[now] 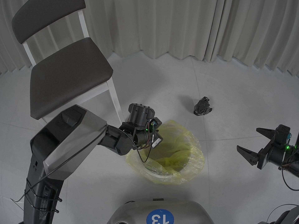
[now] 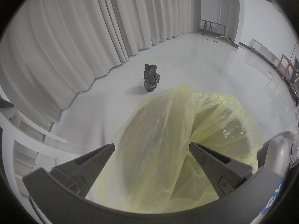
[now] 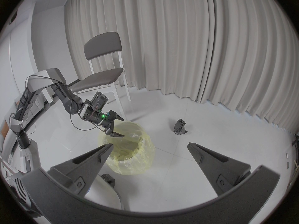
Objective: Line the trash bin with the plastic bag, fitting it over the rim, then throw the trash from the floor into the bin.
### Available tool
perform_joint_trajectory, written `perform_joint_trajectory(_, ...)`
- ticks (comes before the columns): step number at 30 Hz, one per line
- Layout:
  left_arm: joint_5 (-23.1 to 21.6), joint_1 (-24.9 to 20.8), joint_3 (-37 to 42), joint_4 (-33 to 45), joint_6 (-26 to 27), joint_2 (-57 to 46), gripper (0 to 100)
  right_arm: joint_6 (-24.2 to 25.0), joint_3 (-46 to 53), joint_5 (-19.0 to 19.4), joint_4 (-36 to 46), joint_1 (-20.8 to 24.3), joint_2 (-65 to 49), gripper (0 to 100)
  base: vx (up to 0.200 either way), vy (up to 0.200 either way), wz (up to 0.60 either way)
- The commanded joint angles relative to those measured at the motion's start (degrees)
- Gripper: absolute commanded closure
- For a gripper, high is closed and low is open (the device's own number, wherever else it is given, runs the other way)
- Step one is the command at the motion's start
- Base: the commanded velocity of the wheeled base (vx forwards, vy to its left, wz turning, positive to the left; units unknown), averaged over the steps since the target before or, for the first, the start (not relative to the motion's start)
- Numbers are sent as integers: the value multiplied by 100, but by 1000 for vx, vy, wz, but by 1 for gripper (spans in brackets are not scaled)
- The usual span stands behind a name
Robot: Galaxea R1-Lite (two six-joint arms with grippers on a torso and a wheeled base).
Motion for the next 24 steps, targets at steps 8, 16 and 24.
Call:
perform_joint_trajectory(8, -286, 258, -1157, 553, -546, 179, 100, -1, 18, 11, 6, 2, 53, 0, 0, 0, 0)
perform_joint_trajectory(16, -488, 443, -2124, 1124, -1091, 609, 100, -1, 44, 160, 6, -7, 62, 0, 0, 0, 0)
perform_joint_trajectory(24, -655, 557, -2440, 1151, -1548, 900, 100, -1, 53, 169, 15, -7, 97, 0, 0, 0, 0)
